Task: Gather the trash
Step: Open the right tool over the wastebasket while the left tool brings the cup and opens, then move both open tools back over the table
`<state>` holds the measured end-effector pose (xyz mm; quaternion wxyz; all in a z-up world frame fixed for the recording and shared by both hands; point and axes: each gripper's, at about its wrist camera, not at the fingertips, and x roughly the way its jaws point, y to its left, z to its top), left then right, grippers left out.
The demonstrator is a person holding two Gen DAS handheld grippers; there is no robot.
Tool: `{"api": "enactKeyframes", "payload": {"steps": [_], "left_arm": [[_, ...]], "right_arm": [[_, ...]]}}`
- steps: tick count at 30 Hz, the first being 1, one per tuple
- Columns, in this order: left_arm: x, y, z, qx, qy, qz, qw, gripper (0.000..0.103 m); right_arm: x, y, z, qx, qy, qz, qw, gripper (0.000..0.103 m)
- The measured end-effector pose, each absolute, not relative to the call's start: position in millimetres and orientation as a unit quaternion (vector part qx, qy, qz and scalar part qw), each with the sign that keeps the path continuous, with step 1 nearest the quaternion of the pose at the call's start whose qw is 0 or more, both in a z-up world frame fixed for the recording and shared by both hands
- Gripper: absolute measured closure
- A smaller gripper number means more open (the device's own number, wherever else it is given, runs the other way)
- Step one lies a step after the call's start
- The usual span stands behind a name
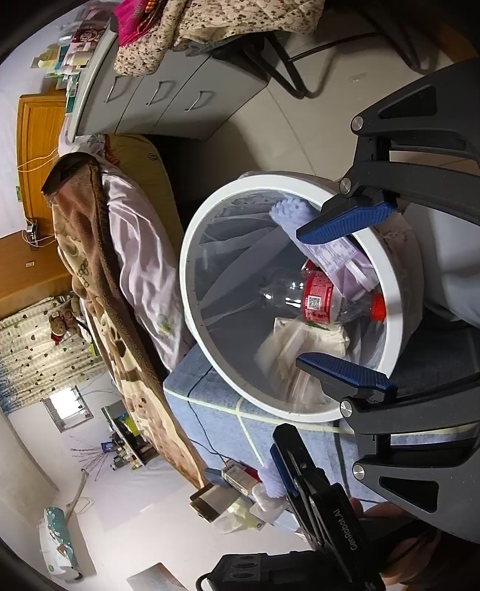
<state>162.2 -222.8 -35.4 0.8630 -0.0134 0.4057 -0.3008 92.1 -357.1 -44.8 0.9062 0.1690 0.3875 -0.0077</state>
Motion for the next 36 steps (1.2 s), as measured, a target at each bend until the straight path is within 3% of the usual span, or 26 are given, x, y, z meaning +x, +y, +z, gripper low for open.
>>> {"api": "enactKeyframes", "payload": {"steps": [36], "left_arm": [[115, -66, -17, -0.056, 0.377, -0.154, 0.912, 0.048]], "right_arm": [[106, -254, -12, 0.096, 0.367, 0.137, 0.915, 0.04]]}}
